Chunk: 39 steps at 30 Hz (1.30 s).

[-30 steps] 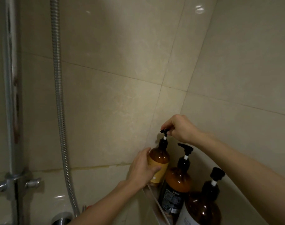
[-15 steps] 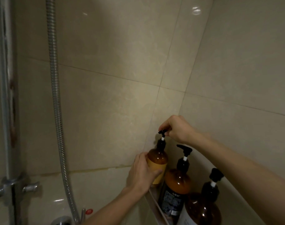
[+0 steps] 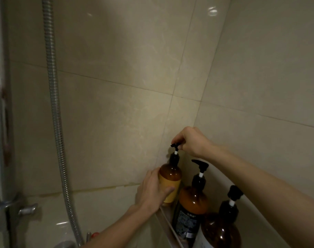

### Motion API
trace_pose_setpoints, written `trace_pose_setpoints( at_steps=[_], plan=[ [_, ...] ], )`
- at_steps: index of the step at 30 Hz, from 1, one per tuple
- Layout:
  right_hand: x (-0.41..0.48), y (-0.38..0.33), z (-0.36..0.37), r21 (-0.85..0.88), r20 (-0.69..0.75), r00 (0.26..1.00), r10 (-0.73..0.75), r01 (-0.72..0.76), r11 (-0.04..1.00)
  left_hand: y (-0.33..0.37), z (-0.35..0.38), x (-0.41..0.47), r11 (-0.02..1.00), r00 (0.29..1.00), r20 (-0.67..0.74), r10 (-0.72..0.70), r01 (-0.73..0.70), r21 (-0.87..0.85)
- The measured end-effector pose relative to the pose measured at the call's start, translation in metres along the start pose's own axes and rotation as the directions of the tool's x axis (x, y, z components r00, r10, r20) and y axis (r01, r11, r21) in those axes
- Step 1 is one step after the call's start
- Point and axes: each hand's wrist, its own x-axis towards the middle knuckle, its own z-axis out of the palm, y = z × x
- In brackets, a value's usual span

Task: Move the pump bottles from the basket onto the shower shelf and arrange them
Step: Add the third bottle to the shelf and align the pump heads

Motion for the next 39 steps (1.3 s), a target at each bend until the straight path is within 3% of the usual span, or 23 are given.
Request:
trace_pose_setpoints(
  at_steps=[7,14,19,21,33,39],
  plan=[
    [-0.009,-0.004,-0.016,-0.039,0.054,0.998,0.021,-0.019,0.999,0.006,-0.008,-0.004,0.999,0.999,0.032,-0.007,0.006,0.037],
    [-0.048,-0.007,-0.059,-0.102,0.067,0.996,0.061,-0.054,0.993,0.016,-0.030,-0.028,0.994,0.998,0.004,0.059,-0.058,-0.093],
    [-0.078,-0.013,-0.071,-0.087,0.295,0.948,0.124,-0.103,0.991,0.029,-0.025,-0.058,0.934,0.964,0.251,0.090,0.006,-0.357],
    [-0.084,-0.014,-0.068,-0.122,0.320,0.935,0.154,-0.121,0.985,0.033,-0.019,-0.067,0.914,0.947,0.305,0.099,0.035,-0.403],
    [-0.090,-0.013,-0.047,-0.124,0.168,0.981,0.096,-0.075,0.989,0.044,-0.004,-0.077,0.922,0.971,0.219,0.091,0.001,-0.387],
    [-0.088,-0.009,-0.043,-0.082,0.143,0.987,0.072,-0.061,0.995,0.043,-0.014,-0.064,0.918,0.934,0.325,0.147,-0.007,-0.396]
  ],
)
